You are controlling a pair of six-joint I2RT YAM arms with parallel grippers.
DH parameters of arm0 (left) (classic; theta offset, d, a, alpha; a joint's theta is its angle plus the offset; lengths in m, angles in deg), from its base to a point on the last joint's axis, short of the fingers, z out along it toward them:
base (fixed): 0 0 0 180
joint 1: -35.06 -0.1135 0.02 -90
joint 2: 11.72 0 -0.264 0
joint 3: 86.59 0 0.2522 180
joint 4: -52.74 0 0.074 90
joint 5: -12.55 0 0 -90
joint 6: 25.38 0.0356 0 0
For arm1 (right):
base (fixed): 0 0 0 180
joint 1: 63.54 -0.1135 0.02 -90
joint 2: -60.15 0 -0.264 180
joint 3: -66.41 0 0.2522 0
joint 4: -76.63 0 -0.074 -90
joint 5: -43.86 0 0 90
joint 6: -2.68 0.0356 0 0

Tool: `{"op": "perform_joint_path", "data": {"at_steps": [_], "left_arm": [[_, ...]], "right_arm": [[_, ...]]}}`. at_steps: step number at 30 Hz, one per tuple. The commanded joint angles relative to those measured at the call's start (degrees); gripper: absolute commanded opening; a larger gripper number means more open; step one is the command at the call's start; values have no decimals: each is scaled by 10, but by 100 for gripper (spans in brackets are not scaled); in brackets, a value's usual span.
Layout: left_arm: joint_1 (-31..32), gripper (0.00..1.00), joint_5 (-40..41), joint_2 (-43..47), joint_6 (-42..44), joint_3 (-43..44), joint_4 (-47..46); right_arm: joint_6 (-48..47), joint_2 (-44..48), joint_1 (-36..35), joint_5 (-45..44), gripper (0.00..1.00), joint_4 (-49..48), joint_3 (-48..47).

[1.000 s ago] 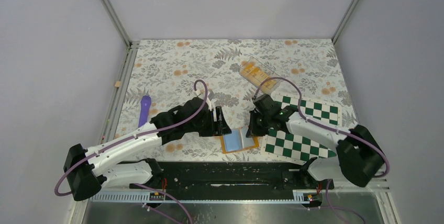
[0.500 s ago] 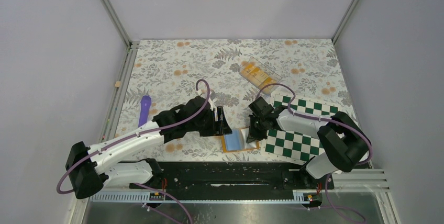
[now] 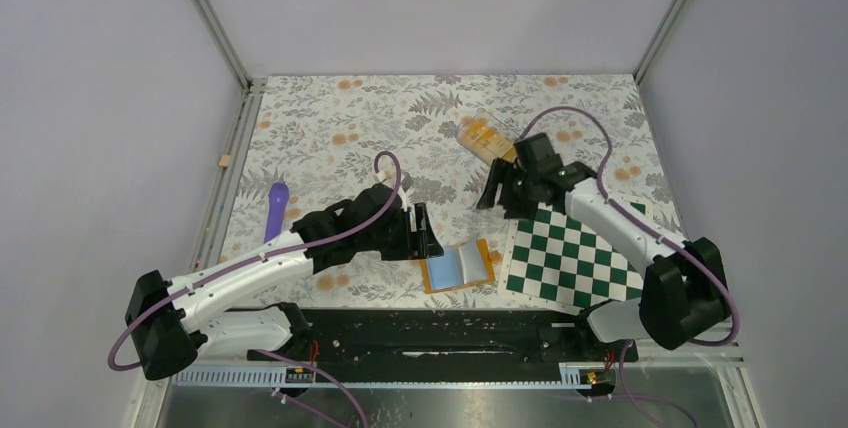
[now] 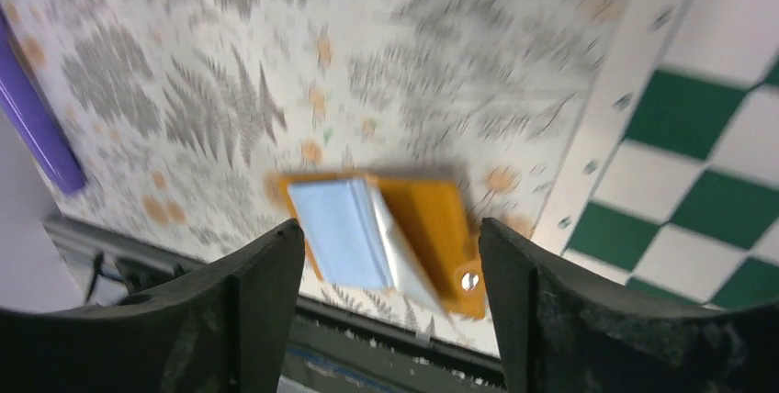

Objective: Put the credit cards into the card holder
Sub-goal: Move the storage box to the center of the board.

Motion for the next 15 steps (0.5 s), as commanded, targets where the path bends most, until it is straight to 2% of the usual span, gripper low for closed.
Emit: {"op": "perform_joint_path", "data": {"at_steps": [1,7,13,15], "left_arm": [[-1,67,-9,1,7,14,-18],[-1,67,-17,3,8,6,-26],[-1,67,-23,3,10,-2,-32],[-1,67,-25,2,10,-7,-35]], "right_arm": [[-56,-42,93,1,79,55,-82],[-57,-144,193,7,83,58,-188],[-69,-286,229,-26,81,110,-324],[-75,-339,234,-27,77,130,-374]]}}
